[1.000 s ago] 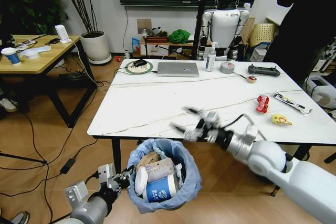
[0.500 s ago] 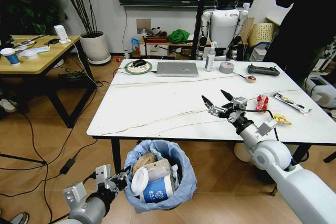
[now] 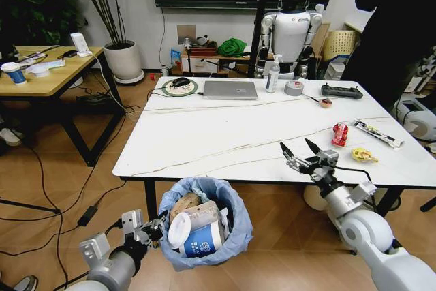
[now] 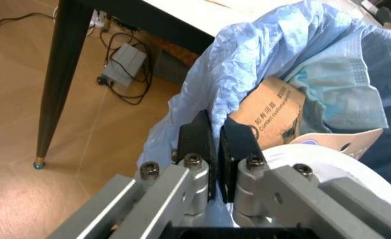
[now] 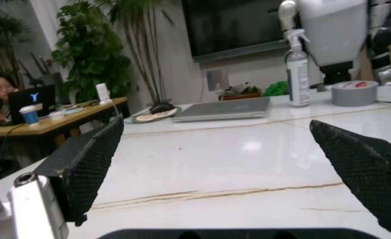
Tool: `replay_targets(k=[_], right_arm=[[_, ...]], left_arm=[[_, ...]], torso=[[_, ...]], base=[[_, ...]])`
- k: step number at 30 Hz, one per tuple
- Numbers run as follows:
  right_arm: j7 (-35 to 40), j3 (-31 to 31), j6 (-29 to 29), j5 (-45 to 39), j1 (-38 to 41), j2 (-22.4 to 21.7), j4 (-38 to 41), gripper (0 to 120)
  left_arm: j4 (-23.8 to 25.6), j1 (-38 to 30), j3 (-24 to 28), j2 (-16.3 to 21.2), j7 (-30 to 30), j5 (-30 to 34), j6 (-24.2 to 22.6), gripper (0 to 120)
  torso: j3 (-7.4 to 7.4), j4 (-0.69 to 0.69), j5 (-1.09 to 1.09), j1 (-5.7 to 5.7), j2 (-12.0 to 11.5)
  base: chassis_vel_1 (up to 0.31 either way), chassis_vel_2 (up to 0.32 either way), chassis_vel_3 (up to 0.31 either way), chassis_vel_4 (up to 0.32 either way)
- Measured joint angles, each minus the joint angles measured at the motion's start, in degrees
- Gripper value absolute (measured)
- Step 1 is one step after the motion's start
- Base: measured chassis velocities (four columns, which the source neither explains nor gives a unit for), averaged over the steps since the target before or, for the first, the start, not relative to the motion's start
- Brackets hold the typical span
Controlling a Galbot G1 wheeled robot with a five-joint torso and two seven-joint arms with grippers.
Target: Pick up the trash bin and place the trash from the table into it.
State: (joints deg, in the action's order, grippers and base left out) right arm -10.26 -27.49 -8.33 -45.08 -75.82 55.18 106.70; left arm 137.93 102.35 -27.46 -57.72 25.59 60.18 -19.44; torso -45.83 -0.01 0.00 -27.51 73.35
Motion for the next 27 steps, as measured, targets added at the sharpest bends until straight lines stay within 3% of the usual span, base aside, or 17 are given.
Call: replay_targets(k=[10,27], right_arm=[[-0.64,-4.42,-0.03,0.81,-3.43,4.13,0.09,100],[-1.17,-6.43,-0.11,0.11,-5.60,6.91,1.12,100]], left_arm=[[0.00,-0.16,0.44,-0.56,-0.26,-0.69,0.08,0],[-0.22,0.18,1.28,-1.58,-0.91,-2.61,0.27,0]], torso=[[-0.01,0.00,0.00,0.00,0.01],[-0.01,0.00,0.00,0.00,0.01]], base=[[0.000,0.000,0.000,0.000],[0.000,0.000,0.000,0.000]])
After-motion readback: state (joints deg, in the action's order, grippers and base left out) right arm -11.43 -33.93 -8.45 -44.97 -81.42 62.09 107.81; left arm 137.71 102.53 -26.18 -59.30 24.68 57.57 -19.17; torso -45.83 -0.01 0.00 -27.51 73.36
